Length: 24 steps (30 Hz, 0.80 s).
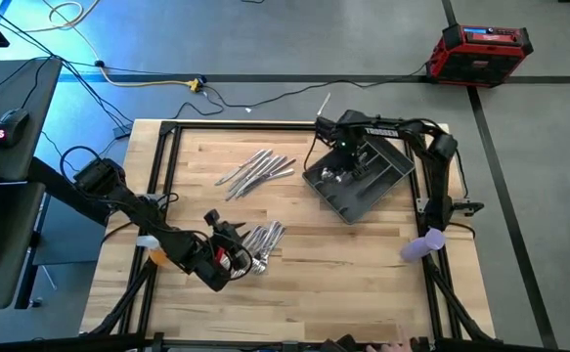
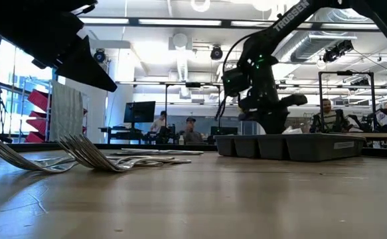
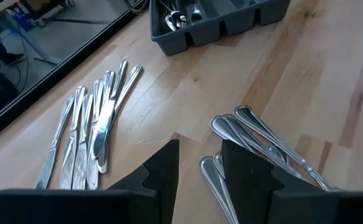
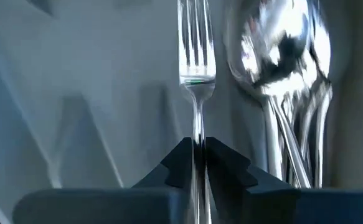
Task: Sort silverware
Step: Put the fork in the silverware tray
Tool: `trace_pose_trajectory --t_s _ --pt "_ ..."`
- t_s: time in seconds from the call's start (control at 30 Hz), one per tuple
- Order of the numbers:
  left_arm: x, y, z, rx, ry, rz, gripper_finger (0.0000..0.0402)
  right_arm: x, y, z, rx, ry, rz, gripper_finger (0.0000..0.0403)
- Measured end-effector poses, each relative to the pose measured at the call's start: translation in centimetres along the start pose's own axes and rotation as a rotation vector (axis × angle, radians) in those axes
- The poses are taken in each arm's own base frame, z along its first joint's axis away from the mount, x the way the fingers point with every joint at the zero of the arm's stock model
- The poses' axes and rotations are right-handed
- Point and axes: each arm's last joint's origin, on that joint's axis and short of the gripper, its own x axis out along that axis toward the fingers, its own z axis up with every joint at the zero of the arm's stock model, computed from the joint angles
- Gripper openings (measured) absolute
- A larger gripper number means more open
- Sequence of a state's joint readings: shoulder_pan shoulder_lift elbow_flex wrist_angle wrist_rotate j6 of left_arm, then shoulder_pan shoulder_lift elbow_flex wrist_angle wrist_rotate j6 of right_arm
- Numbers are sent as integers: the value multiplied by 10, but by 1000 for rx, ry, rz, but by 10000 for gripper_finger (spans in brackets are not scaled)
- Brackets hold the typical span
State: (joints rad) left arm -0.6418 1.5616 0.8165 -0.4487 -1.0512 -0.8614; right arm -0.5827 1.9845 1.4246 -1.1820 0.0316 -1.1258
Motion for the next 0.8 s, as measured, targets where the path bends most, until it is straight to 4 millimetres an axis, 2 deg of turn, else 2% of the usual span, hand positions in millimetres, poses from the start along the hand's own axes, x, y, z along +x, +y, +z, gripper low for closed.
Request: trace_pose_trajectory --t_s 0.1,0.27,0.37,0.47,0.57,0.7,0.8 --pt "0 0 0 -3 0 -1 104 -3 1 -2 5 26 -18 80" --pt "0 -1 0 -6 12 -14 104 -22 7 -2 35 117 0 117" --pt "0 -1 0 -6 12 -14 104 -39 15 10 71 95 31 120" --pt "0 -1 0 -6 12 -14 103 -52 30 39 36 -5 69 117" --pt "0 -1 0 -6 18 -20 103 -55 48 78 -58 -200 100 107" --pt "0 -1 -1 -6 30 -30 103 -47 72 133 -236 -484 85 90" --pt "0 -1 -1 -6 33 -33 103 -36 90 168 -303 -642 44 80"
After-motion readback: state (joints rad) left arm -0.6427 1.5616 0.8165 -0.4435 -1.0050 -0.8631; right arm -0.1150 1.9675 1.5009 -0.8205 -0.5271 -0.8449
